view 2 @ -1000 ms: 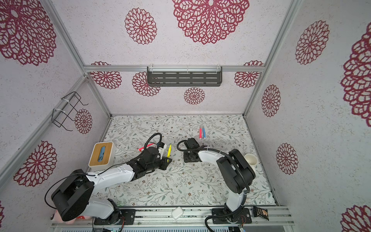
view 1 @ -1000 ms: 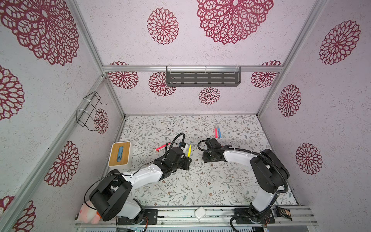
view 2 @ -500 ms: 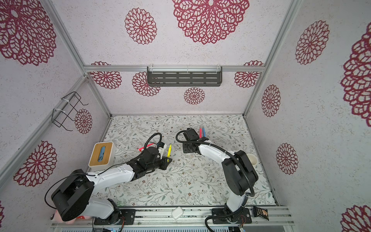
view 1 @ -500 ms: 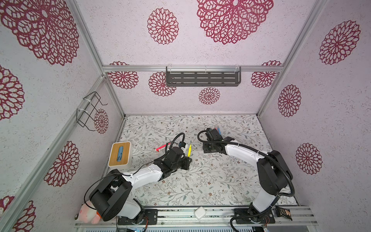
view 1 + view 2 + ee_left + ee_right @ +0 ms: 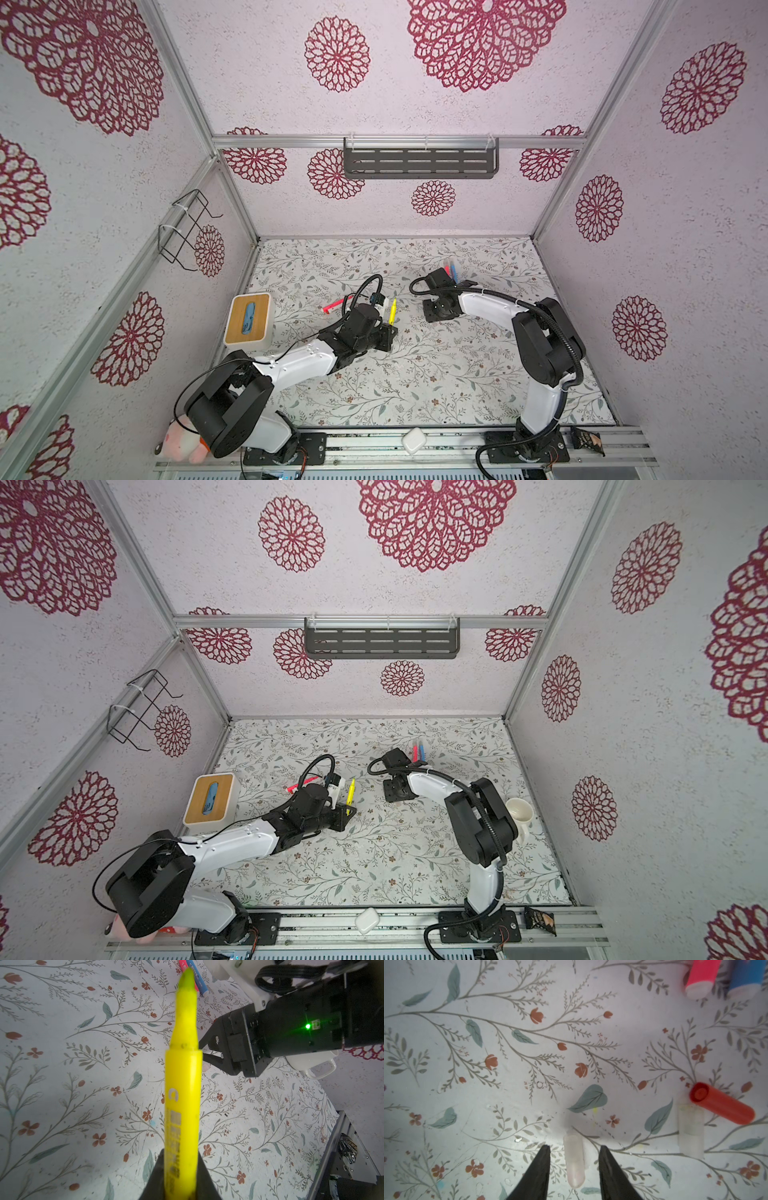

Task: Insert the pens into the pen caps
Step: 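Lift the clear cap off the table with the right gripper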

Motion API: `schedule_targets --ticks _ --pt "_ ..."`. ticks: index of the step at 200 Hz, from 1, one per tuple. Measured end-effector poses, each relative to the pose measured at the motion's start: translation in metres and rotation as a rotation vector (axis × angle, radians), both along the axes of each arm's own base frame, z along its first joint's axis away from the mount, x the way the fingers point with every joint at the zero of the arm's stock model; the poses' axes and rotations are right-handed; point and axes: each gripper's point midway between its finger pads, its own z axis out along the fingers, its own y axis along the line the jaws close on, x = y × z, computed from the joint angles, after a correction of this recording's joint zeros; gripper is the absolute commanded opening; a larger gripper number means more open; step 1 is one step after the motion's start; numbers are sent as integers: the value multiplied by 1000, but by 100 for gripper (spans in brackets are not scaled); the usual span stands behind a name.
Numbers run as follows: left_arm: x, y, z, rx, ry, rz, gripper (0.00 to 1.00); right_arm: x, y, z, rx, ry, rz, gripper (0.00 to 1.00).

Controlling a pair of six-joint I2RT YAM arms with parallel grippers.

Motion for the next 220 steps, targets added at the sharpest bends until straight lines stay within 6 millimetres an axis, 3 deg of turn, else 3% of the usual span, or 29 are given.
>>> schedule_targets --ticks 73,110,140,169,196,220 --pt "0 0 0 1 1 0 0 -2 -1 -16 -26 37 16 35" --pt "0 0 0 1 1 0 0 -1 0 -18 -33 41 18 25" --pt "0 0 -1 1 1 0 0 -3 1 -18 -41 39 30 11" --pt "0 0 -1 2 2 0 0 -3 3 -18 -23 28 34 8" --pt "0 0 -1 3 1 0 0 -12 2 -12 34 22 40 6" --pt "-1 0 4 -6 -7 -3 0 -14 1 16 189 -52 10 3"
